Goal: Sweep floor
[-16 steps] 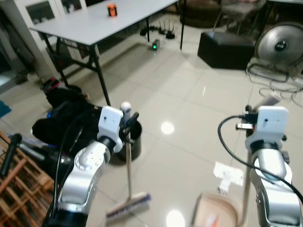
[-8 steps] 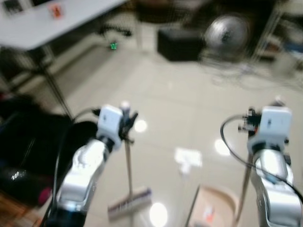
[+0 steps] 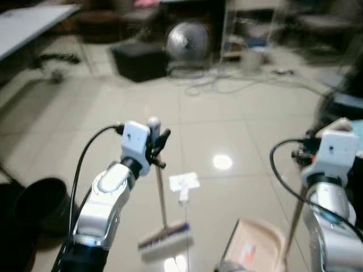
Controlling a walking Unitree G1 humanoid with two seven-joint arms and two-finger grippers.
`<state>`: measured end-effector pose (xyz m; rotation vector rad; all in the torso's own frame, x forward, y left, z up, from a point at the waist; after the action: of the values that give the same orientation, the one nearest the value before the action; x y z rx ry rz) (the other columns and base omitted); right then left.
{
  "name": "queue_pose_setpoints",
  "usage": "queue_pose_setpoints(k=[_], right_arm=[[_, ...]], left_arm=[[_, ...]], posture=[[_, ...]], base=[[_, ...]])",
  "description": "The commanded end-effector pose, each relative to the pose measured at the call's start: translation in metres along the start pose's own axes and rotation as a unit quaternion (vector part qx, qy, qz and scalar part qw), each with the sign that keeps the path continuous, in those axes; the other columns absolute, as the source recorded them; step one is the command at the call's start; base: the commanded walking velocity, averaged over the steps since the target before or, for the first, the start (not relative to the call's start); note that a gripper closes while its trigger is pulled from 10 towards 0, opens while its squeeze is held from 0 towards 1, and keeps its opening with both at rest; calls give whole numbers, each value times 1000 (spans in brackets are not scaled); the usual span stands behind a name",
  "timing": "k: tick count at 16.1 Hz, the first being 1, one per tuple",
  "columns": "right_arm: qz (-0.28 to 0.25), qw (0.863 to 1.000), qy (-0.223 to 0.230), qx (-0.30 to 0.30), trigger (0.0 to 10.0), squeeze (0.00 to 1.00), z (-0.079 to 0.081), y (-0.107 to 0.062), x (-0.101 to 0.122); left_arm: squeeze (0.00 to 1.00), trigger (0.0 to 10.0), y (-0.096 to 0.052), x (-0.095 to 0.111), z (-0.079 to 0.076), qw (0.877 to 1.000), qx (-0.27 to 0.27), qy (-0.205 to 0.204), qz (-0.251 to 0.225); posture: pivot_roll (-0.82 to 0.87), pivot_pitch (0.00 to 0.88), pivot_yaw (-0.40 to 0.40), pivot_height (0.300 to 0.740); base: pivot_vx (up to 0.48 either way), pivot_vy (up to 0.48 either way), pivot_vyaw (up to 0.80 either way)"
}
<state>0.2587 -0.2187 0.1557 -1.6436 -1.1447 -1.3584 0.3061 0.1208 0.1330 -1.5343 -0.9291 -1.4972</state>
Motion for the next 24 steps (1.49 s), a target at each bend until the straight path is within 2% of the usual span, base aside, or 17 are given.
queue_pose_setpoints(k=[1,5,8,13,20,24], right_arm=[[-20,1000,-3,2,10000,0,1,1,11],[-12,1000,9,4,10000,0,1,2,9],[-35,999,14,17,10000,0,3,4,18],[-84,995,24,47,10000,0,7,13,38],[-103,989,31,98,10000,0,23,11,45],[-100,989,35,101,10000,0,24,12,45]], left_arm=[[0,10000,0,7,5,1000,10,8,-13],[0,10000,1,10,6,999,16,22,-25],[0,10000,5,19,5,998,18,15,-51],[0,10000,17,32,-1,996,16,19,-82],[0,10000,18,31,9,996,32,26,-79],[0,10000,20,33,12,995,43,23,-82]], posture=[[-134,11,71,740],[-138,0,74,740],[-149,0,78,740],[-196,0,80,740],[-210,0,106,740],[-218,0,108,740]], base=[[0,0,0],[0,0,0],[81,0,0],[323,0,0],[402,0,0],[408,0,0]])
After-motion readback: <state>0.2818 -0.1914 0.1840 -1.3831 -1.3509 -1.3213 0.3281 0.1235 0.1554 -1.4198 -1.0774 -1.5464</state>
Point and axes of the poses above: a point about 5 cm out from each wrist's last joint towards the gripper, its own y axis pointing out of the wrist towards the gripper, its own x axis along the axis of the wrist's last joint, z = x × y, the point moved 2 cm from there along y, pointing out of the wrist towards the gripper, and after that the axes turned 2 degrees about -y, right-handed, at the moved point
